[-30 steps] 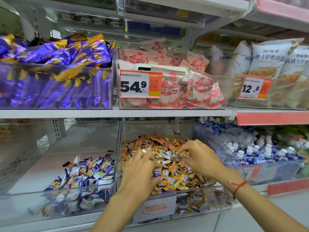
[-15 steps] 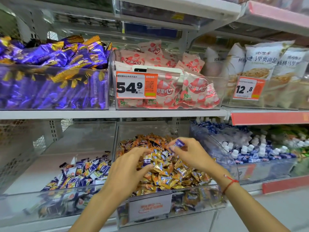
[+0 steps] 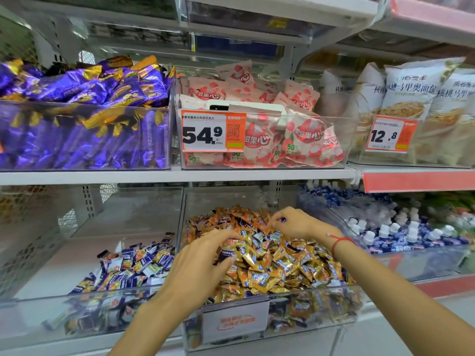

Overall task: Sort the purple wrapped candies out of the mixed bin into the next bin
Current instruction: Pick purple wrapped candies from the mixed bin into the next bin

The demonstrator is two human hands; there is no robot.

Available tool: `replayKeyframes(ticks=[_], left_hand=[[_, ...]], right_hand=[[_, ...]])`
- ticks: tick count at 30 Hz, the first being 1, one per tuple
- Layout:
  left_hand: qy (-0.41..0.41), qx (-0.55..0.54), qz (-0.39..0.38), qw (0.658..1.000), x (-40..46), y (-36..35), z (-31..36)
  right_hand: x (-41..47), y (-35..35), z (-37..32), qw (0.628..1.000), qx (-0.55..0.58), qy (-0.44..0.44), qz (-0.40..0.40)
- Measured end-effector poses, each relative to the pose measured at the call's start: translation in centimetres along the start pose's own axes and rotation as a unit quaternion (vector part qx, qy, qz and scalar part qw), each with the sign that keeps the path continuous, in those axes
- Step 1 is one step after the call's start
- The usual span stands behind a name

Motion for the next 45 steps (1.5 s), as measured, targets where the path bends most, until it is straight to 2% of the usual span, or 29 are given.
replayKeyframes(ticks=[2,4,7,9,11,14,16,19,24,26,28,30,33,35,39,42,45], left_hand=[[0.002,0.0,0.002,1.0,0.0,0.0,-0.2],[0.003,0.004,-0.004,1.0,0.0,-0.1,-0.3],[0.002,0.015,-0.015,1.0,-0.1,-0.3,-0.3],[0.006,0.02,-0.019,1.0,0.0,-0.4,-0.3],[0.016,0.023,-0.021,0.999,0.1,-0.5,-0.3],[0.033,0.01,-0.017,0.999,0.1,-0.4,-0.3],[0.05,-0.013,-0.012,0.999,0.2,-0.2,-0.5],[0.066,-0.052,-0.004,0.996,0.3,0.1,-0.6],[0.085,-0.075,0.032,0.993,-0.1,1.2,-1.6],[0.09,-0.079,0.051,0.992,-0.5,1.7,-2.0],[0.092,-0.078,0.066,0.991,-0.9,2.1,-2.3],[0.094,-0.078,0.075,0.99,-1.3,2.5,-2.5],[0.093,-0.079,0.081,0.989,-1.8,3.0,-2.2],[0.092,-0.091,0.093,0.987,-2.0,3.5,-2.2],[0.112,-0.122,0.126,0.978,-2.5,5.2,-4.0],[0.129,-0.109,0.144,0.975,-3.3,6.9,-5.9],[0.174,-0.043,0.162,0.97,-4.7,9.4,-8.4]], right_hand=[[1.9,-1.3,2.0,0.993,-0.078,-0.082,-0.038],[2.6,-2.7,3.0,0.98,-0.136,-0.124,-0.078],[2.9,-2.7,2.3,0.986,-0.14,-0.094,-0.013],[2.2,-2.1,1.4,0.995,-0.093,-0.044,0.008],[0.8,-1.6,0.1,0.999,0.012,0.038,-0.006],[-2.0,-0.3,-1.8,0.982,0.143,0.122,-0.02],[-3.7,0.2,-2.4,0.977,0.174,0.121,-0.037],[-5.3,0.3,-1.7,0.97,0.225,0.068,-0.062],[-5.6,0.6,-0.3,0.969,0.245,0.035,-0.019],[-5.0,0.2,-0.7,0.978,0.202,0.049,-0.006],[-3.7,0.2,-1.4,0.99,0.125,0.055,0.044],[-2.4,0.2,-2.1,0.993,0.068,0.02,0.09],[-1.0,-1.4,-3.5,0.996,-0.057,-0.024,0.067],[-0.4,-2.0,-3.8,0.995,-0.08,-0.032,0.059],[-0.8,-0.6,-3.8,0.995,0.022,-0.011,0.098],[-2.6,0.8,-5.6,0.974,0.153,0.053,0.158],[-5.2,-0.2,-10.8,0.951,0.246,0.145,0.118]])
Point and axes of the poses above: each hand's wrist, its own x-axis towards the middle knuckle, its own y-axis out of the back of the hand, z = x × y, the point moved 9 cm from there along x, towards the middle knuckle, and after that the axes turned 5 degrees about -y, right-handed, at the moved point
